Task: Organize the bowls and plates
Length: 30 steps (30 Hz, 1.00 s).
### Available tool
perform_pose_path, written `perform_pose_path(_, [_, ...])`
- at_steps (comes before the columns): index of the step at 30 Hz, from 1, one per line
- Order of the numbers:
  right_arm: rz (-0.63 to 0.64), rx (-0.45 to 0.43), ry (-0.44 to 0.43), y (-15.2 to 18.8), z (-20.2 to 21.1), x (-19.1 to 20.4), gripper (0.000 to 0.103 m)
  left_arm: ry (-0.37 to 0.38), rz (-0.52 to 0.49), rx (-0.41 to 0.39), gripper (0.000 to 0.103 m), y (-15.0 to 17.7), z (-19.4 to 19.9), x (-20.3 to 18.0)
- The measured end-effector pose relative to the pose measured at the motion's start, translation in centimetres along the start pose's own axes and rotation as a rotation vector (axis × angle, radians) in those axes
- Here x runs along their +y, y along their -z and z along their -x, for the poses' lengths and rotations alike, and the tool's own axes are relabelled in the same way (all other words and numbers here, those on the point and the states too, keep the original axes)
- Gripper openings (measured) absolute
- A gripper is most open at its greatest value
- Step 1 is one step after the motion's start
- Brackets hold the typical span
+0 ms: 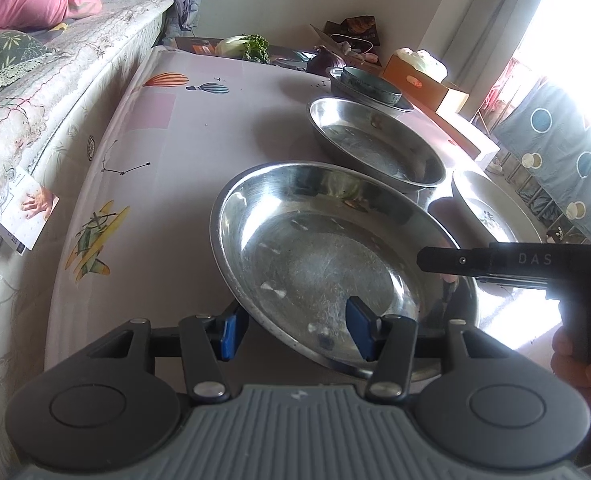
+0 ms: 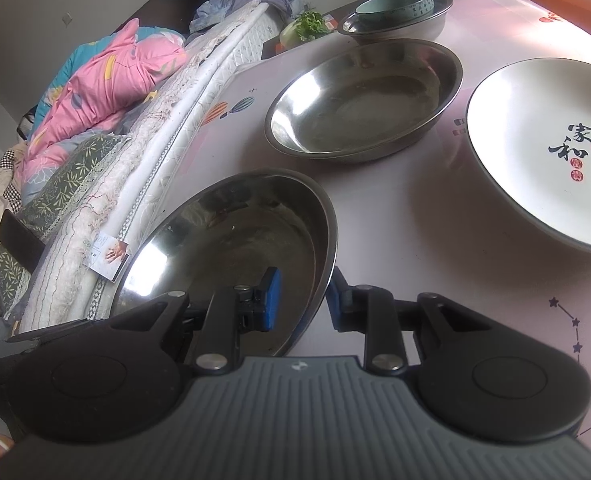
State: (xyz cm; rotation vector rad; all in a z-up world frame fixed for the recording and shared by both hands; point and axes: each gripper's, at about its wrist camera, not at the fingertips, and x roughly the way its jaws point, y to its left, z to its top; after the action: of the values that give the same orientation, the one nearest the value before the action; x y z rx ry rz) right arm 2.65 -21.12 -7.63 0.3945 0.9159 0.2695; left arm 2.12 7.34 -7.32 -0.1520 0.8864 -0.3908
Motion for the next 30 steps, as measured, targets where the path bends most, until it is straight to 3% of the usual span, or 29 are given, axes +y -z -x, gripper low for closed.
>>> perform_pose_path(12, [0.013, 0.047, -0.028, 1.8, 1.1, -1.4, 0.025, 0.084, -0.017, 0.060, 0.054, 1.5, 0.8, -0.1])
perform_pose_path(30, [-0.009, -0.040, 0.001, 1.5, 1.2, -1.7, 0.021, -0.007, 0.001, -0.009, 0.061, -1.0, 0.4, 0.5])
